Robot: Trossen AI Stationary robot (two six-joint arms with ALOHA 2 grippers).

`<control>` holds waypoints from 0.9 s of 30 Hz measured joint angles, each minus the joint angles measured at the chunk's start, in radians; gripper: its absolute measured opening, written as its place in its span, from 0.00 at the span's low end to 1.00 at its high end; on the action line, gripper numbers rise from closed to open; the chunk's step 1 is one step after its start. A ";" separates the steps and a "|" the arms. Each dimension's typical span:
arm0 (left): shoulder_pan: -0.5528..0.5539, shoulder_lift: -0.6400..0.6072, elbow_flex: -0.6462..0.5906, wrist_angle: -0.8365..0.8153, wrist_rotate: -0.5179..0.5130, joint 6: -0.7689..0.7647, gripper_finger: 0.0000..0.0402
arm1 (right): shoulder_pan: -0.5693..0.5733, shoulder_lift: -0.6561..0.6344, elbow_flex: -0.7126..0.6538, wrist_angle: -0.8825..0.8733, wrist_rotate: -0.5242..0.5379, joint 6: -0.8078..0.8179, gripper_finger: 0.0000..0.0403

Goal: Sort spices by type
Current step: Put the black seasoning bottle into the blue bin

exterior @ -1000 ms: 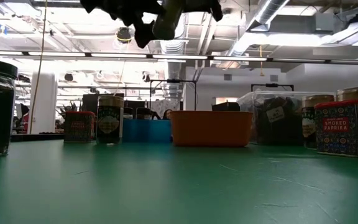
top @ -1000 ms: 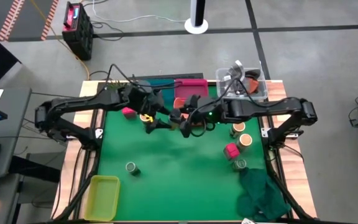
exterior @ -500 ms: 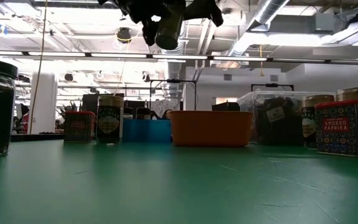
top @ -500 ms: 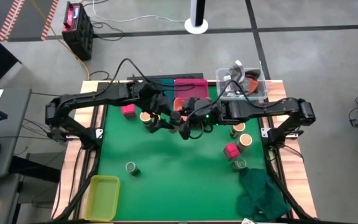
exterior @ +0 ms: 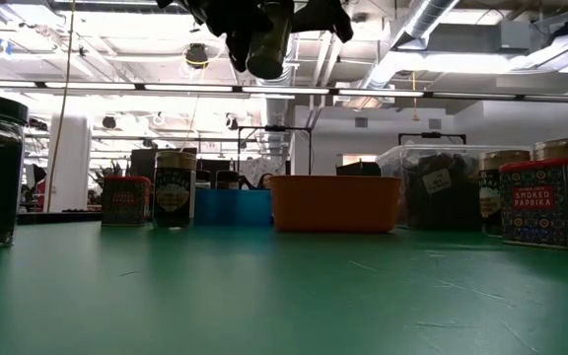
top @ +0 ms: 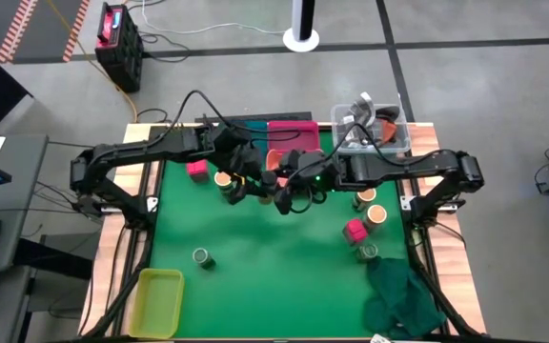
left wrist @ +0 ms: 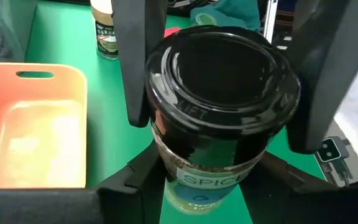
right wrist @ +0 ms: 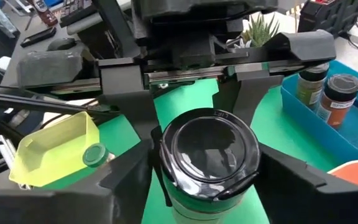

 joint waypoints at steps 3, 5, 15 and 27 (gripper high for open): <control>0.001 0.000 0.000 0.000 -0.001 -0.001 0.41 | 0.000 0.000 0.000 -0.007 -0.002 0.000 0.74; 0.006 0.001 0.000 0.001 -0.002 -0.004 0.41 | 0.001 -0.009 0.002 -0.038 -0.003 -0.001 0.75; 0.124 -0.019 -0.001 -0.021 -0.018 0.002 0.41 | 0.006 -0.096 0.002 -0.258 0.009 0.050 0.77; 0.291 -0.018 -0.213 0.251 -0.345 -0.045 0.41 | 0.137 -0.091 -0.014 -0.340 0.296 0.179 0.77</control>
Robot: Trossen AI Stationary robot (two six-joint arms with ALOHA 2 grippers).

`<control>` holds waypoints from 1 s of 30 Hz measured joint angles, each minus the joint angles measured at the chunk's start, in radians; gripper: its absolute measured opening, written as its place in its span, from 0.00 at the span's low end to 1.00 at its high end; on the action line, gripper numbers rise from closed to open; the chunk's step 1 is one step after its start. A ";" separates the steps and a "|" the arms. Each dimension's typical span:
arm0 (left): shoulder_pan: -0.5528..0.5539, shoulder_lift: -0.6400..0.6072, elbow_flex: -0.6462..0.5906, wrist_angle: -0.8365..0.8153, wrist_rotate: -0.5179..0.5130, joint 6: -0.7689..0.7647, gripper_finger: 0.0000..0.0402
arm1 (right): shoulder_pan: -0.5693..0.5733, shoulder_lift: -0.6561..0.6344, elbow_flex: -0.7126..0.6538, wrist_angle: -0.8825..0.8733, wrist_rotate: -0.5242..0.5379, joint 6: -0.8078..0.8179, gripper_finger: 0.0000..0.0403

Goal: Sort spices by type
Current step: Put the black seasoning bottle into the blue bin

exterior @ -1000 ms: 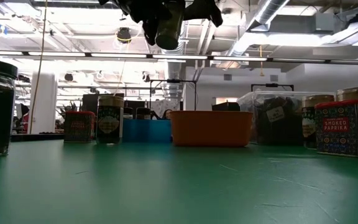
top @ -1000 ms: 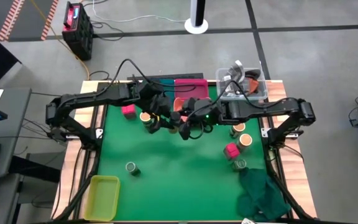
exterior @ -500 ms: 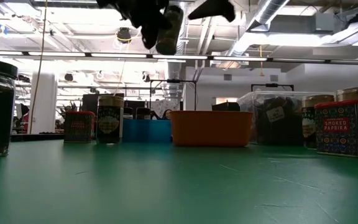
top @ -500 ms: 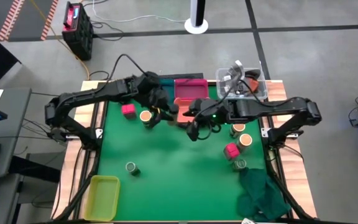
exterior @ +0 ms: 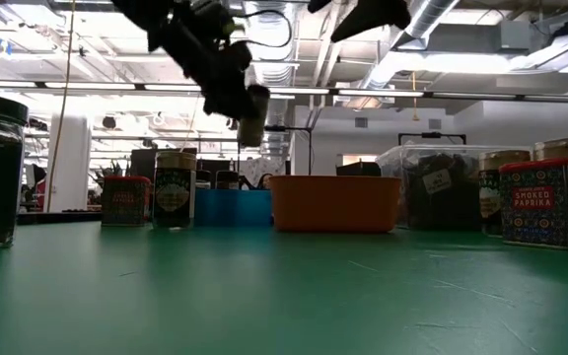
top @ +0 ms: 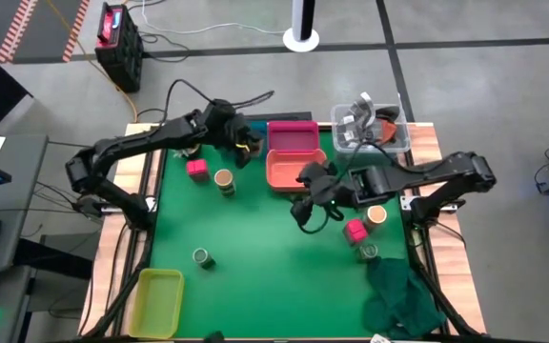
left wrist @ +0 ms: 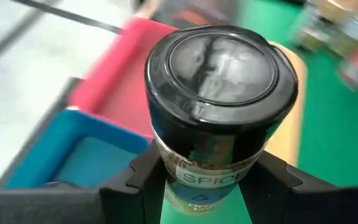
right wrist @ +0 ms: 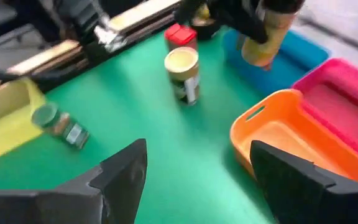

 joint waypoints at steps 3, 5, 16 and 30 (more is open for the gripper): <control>0.015 0.000 -0.065 0.143 -0.116 -0.108 0.41 | 0.020 -0.002 0.000 0.001 0.035 0.035 0.77; 0.013 0.000 -0.079 0.187 -0.210 -0.143 0.41 | 0.027 -0.001 0.000 0.000 0.040 0.053 0.77; -0.130 0.003 -0.089 0.266 -0.604 -0.390 0.41 | 0.033 -0.001 0.000 0.065 0.083 0.083 0.77; -0.235 0.193 -0.090 0.368 -0.894 -0.593 0.44 | 0.148 -0.001 0.000 0.089 0.236 0.174 0.77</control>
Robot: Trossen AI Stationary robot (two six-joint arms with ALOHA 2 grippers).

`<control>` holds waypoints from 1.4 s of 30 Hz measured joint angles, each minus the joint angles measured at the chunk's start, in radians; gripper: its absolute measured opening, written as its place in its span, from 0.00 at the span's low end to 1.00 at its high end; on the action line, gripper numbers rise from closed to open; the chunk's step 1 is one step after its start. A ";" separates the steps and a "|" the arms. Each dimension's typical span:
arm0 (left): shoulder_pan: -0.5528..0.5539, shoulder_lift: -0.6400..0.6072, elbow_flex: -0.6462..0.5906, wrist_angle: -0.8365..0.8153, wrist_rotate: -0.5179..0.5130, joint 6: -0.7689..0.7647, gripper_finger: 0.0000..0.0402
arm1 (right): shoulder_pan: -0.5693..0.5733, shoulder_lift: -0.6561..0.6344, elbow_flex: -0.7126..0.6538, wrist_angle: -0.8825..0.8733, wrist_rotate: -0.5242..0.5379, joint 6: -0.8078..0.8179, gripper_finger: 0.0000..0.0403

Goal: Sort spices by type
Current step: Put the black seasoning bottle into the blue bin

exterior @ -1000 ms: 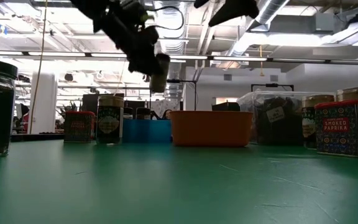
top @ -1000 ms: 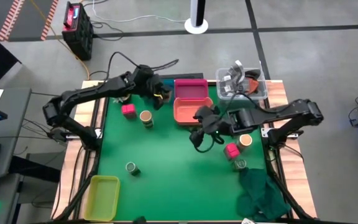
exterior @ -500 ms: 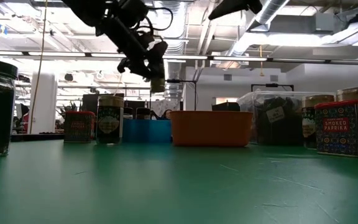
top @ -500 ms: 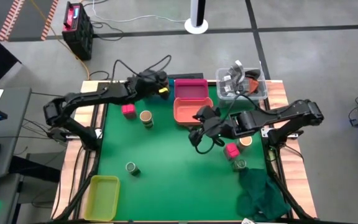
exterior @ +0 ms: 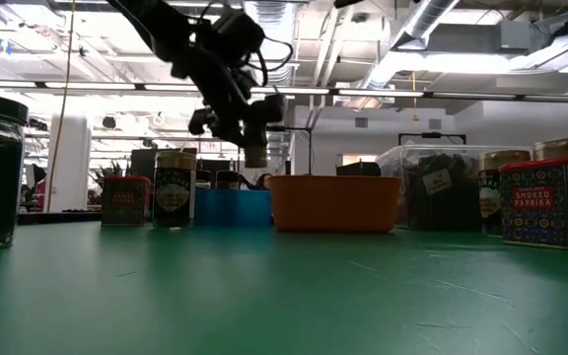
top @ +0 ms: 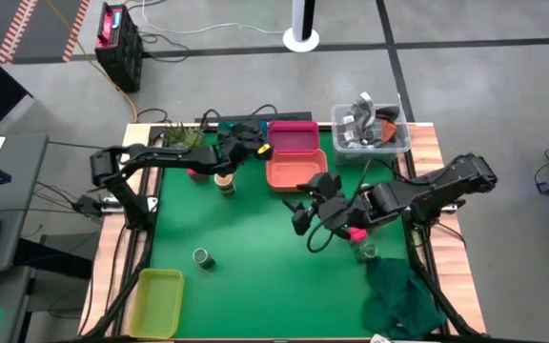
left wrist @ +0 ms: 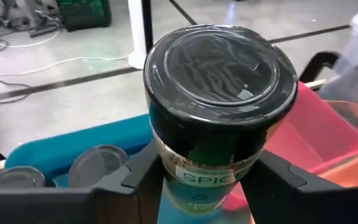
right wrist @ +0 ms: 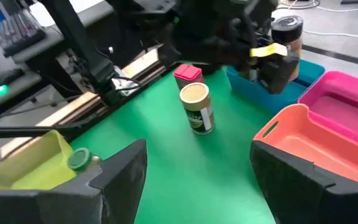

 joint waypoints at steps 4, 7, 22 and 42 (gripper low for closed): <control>0.012 0.046 0.002 0.076 -0.009 0.018 0.45 | 0.024 0.000 0.000 0.019 0.018 0.036 0.77; 0.029 0.083 0.002 0.136 -0.010 -0.019 0.45 | 0.034 0.000 0.000 0.022 0.019 0.056 0.77; -0.001 0.067 0.003 0.057 -0.097 -0.053 0.45 | 0.044 0.000 0.000 0.027 0.019 0.066 0.77; 0.038 0.153 0.001 0.045 -0.062 -0.099 0.45 | 0.052 0.000 0.000 0.036 0.019 0.064 0.77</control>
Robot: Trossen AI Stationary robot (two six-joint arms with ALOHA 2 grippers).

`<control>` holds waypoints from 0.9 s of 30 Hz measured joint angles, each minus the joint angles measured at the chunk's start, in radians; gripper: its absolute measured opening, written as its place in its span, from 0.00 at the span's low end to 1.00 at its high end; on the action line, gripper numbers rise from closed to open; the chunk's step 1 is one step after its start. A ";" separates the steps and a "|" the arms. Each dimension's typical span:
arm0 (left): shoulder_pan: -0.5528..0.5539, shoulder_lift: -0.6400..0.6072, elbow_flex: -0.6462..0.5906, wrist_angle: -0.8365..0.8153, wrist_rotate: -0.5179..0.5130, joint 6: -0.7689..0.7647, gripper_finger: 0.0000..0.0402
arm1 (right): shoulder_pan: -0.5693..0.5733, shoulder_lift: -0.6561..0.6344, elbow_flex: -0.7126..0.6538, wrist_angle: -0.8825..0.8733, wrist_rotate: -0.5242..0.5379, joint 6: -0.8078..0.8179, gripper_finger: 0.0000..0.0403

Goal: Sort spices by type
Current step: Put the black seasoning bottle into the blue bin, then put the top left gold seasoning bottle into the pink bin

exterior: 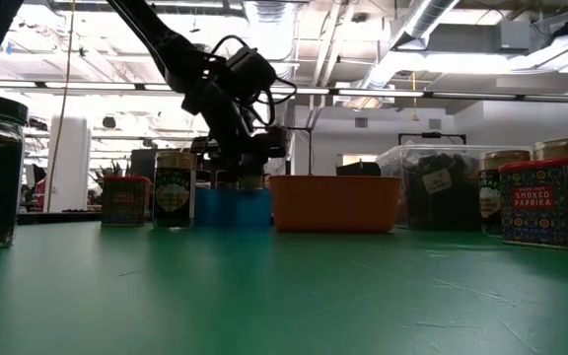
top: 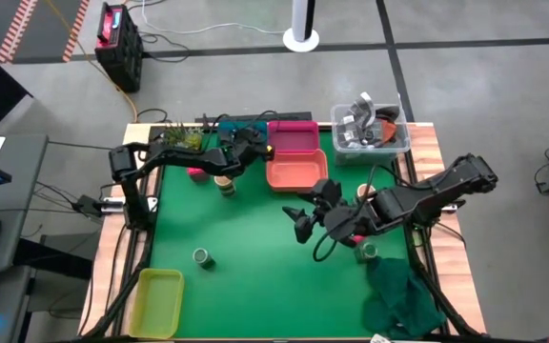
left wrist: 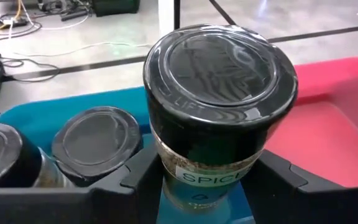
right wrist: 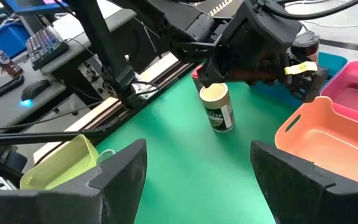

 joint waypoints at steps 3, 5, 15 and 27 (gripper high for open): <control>0.014 0.000 0.000 0.002 0.006 0.015 0.45 | -0.001 0.000 0.000 0.000 0.000 0.000 0.77; 0.021 0.000 0.000 0.001 0.031 0.022 0.46 | 0.000 0.000 0.000 0.000 0.000 0.000 0.77; 0.024 0.000 0.000 0.013 0.073 0.024 0.67 | 0.000 0.000 0.000 0.000 -0.002 0.000 0.77; 0.014 -0.071 0.000 -0.001 0.063 0.182 0.71 | 0.000 -0.002 0.000 -0.084 -0.005 0.070 0.77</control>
